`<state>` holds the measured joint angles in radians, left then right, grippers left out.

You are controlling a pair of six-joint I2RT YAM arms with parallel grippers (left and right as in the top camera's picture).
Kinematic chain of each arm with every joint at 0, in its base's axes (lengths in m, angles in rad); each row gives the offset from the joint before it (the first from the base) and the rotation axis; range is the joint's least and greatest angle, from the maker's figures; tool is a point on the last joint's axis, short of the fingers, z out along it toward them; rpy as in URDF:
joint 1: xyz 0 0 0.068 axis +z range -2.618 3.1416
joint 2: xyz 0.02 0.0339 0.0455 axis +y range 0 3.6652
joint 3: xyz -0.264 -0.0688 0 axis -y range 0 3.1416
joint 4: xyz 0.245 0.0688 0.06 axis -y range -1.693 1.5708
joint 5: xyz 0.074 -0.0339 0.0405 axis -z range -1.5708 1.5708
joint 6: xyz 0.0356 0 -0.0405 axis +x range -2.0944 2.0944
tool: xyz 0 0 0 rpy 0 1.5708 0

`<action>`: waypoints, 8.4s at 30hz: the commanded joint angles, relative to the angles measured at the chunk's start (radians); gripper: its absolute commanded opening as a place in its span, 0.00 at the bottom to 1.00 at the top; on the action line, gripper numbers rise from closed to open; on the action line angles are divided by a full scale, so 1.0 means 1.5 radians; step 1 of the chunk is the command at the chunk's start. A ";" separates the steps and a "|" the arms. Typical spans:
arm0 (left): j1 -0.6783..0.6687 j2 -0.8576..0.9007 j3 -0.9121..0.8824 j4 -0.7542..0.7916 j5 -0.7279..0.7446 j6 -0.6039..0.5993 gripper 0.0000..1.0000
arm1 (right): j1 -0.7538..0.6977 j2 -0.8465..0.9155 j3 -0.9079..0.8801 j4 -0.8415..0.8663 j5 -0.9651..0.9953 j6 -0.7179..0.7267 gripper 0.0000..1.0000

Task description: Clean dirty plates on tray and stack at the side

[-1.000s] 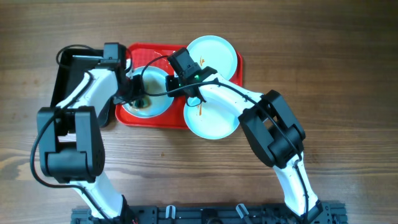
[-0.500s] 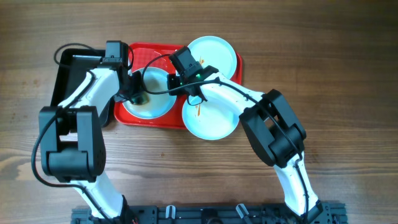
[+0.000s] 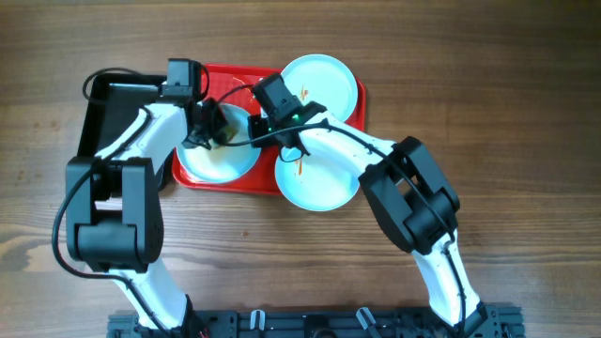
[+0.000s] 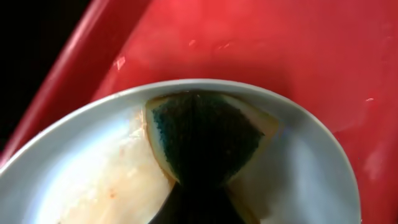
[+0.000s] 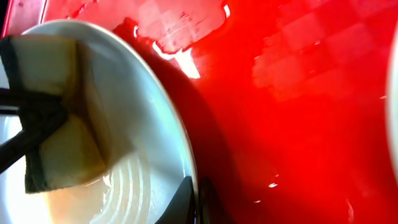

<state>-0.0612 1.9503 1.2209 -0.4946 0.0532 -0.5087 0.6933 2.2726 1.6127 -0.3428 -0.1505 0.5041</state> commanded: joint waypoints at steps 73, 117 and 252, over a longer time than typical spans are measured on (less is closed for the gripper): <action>0.215 -0.047 0.257 -0.351 0.001 0.095 0.04 | 0.179 -0.147 0.012 0.212 0.881 -0.589 0.04; 0.215 -0.047 0.257 -0.342 0.001 0.095 0.04 | -0.591 -0.390 -0.334 -0.150 -0.090 -0.142 0.50; -0.003 0.005 0.179 -0.202 0.035 0.227 0.04 | -0.040 -0.014 0.009 -0.126 0.008 0.083 0.04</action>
<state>-0.0322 1.9167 1.5101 -0.8417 0.0906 -0.3054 0.6403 2.2337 1.6131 -0.5312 -0.1501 0.6350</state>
